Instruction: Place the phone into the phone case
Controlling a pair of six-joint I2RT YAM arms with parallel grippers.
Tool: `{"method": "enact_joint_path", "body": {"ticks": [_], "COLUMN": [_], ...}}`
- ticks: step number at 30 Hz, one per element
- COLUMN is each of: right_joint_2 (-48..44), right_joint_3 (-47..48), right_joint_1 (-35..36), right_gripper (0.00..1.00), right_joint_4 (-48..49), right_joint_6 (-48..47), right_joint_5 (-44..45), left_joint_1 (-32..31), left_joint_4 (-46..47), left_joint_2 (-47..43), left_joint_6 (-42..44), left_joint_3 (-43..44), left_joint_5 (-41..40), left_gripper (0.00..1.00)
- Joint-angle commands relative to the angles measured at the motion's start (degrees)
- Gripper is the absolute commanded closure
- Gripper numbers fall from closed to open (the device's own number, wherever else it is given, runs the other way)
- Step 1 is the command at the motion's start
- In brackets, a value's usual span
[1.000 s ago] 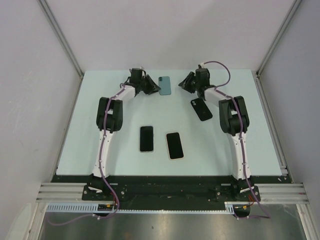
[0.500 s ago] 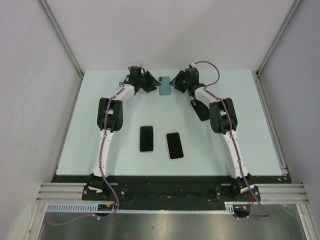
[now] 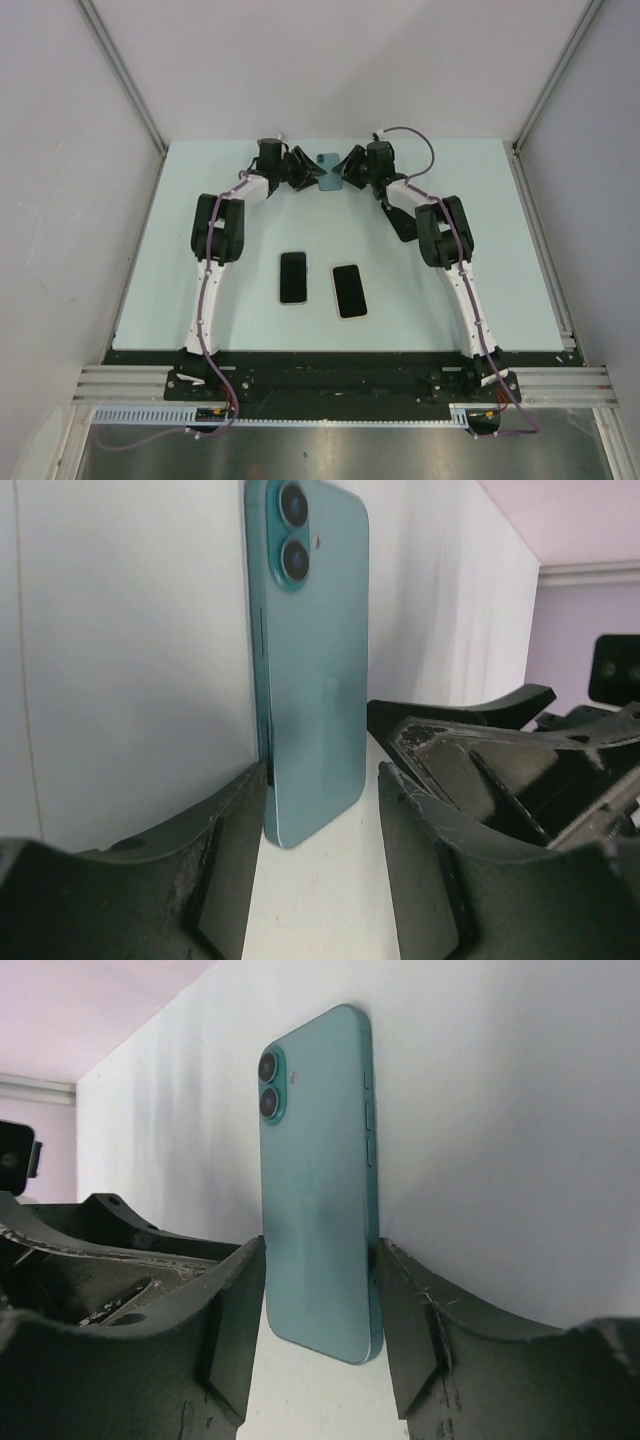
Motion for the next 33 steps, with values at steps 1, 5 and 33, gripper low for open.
{"method": "enact_joint_path", "body": {"ticks": [1, 5, 33], "right_joint_2": [-3.99, -9.44, -31.51], "right_joint_3": [-11.41, -19.59, -49.58], "right_joint_1": [0.19, -0.60, 3.18], "right_gripper": [0.48, 0.51, 0.49], "right_joint_4": [4.41, 9.69, 2.40], "right_joint_6": [-0.01, -0.54, -11.35], "right_joint_5": [-8.16, -11.95, -10.29], "left_joint_1": [-1.62, -2.15, -8.48], "left_joint_4": [-1.67, 0.36, -7.80], "left_joint_2": [-5.31, -10.06, -35.21], "left_joint_6": [1.52, 1.70, 7.85], "left_joint_3": [-7.76, -17.33, -47.16], "left_joint_5": [1.10, 1.63, -10.58], "left_gripper": [0.45, 0.46, 0.46]}}
